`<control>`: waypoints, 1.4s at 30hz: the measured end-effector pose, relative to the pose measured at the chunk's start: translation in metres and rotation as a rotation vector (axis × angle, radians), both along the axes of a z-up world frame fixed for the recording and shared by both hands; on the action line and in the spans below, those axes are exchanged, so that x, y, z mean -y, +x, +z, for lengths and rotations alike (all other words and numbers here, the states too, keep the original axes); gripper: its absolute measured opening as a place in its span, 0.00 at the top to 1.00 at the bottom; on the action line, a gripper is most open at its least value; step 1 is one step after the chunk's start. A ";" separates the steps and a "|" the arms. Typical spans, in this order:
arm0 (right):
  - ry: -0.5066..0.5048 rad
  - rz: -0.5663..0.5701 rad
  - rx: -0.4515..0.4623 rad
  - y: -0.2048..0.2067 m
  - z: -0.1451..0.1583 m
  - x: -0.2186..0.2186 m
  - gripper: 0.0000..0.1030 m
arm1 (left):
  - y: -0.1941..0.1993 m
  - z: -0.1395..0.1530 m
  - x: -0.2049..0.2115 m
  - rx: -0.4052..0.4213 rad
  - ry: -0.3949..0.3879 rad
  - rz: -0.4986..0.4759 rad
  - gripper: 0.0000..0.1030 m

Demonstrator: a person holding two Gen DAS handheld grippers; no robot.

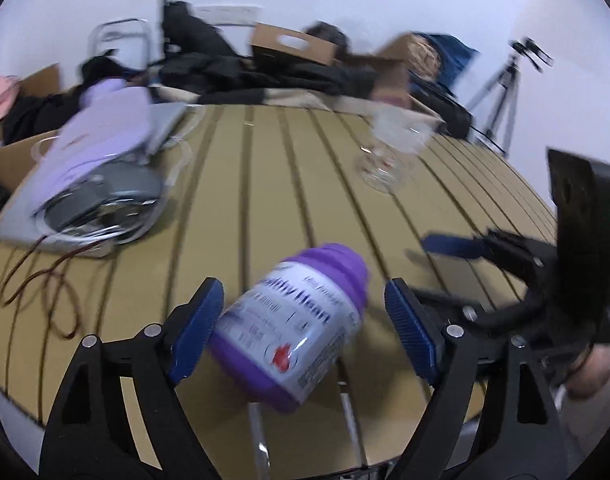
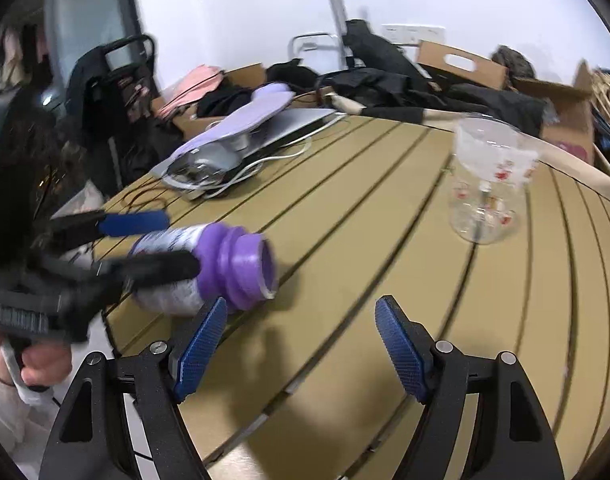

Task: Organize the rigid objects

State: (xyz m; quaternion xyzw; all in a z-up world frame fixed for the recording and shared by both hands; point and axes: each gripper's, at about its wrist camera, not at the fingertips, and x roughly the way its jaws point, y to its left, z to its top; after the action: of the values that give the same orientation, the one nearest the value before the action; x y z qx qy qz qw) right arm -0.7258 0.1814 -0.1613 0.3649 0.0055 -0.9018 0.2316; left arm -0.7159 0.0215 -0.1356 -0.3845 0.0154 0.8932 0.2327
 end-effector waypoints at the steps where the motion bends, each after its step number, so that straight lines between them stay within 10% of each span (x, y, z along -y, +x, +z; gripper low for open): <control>1: -0.003 -0.011 -0.002 0.000 0.001 -0.004 0.21 | -0.002 0.000 -0.004 0.001 -0.034 -0.025 0.21; 9: -0.076 -0.085 -0.001 -0.007 0.015 -0.035 0.21 | -0.006 -0.023 -0.039 0.073 -0.308 -0.173 0.21; 11: -0.094 -0.090 -0.002 -0.008 0.017 -0.038 0.21 | -0.011 -0.031 -0.040 0.108 -0.335 -0.165 0.42; 19: -0.159 -0.037 -0.010 -0.007 0.028 -0.036 0.21 | -0.013 -0.013 -0.039 0.003 -0.254 -0.089 0.42; 25: -0.440 0.056 0.099 -0.012 0.032 -0.042 0.21 | -0.007 0.009 -0.024 -0.102 -0.018 -0.056 0.42; 33: -0.691 0.156 0.291 -0.054 0.022 -0.023 0.21 | -0.010 0.021 -0.020 -0.149 0.035 -0.087 0.42; 42: -0.667 0.267 0.353 -0.104 0.033 -0.003 0.34 | -0.032 0.036 -0.021 -0.179 0.076 -0.061 0.36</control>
State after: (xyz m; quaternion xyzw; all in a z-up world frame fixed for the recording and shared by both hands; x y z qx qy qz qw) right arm -0.8303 0.1843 -0.1286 0.4153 -0.2798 -0.7395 0.4499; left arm -0.7478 0.0423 -0.0995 -0.2932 0.0141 0.9164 0.2721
